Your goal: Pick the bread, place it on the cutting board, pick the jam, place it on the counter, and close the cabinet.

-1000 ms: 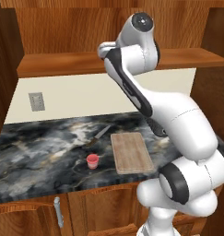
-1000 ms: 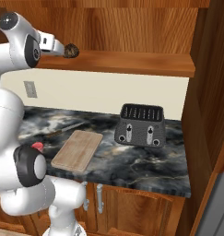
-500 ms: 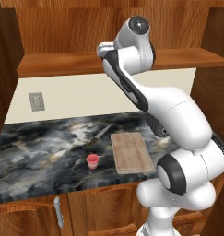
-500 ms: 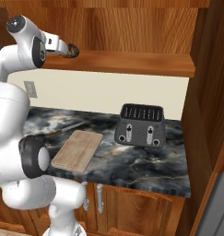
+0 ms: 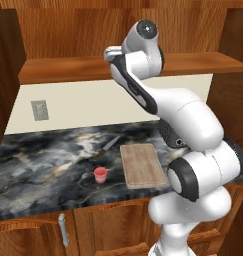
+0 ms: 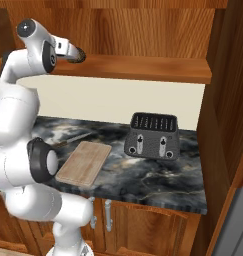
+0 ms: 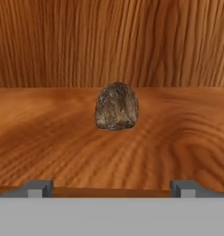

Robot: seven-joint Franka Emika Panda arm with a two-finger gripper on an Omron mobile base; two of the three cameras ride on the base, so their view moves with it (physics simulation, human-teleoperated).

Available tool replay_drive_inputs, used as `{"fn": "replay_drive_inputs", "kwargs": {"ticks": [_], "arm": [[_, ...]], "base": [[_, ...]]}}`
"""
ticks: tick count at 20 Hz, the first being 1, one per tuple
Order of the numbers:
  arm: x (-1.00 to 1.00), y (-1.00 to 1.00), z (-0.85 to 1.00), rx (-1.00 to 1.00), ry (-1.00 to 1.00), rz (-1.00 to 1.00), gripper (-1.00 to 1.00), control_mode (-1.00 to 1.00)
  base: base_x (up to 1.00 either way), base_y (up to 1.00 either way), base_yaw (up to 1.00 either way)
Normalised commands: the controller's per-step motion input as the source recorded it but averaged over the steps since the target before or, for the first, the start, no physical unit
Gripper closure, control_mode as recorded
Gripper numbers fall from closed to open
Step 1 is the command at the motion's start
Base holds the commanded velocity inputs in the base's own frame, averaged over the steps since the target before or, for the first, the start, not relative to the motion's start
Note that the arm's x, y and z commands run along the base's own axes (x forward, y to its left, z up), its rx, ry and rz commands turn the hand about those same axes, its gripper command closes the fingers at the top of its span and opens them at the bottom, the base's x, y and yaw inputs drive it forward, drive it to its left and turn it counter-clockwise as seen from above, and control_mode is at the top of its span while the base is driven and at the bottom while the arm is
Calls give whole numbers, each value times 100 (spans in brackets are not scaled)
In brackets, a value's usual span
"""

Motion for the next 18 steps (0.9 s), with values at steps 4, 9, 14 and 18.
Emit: {"fn": "replay_drive_inputs", "kwargs": {"ticks": [4, 9, 14, 18], "arm": [[32, 0, -3, 0, 0, 0, -100, -100], [34, 0, -1, 0, 0, 0, -100, -100], [34, 0, 0, 0, 0, 0, -100, -100], [33, 0, -5, 0, 0, 0, -100, -100]], "base": [[0, 0, 0], [0, 0, 0], [0, 0, 0], [0, 0, 0]]}}
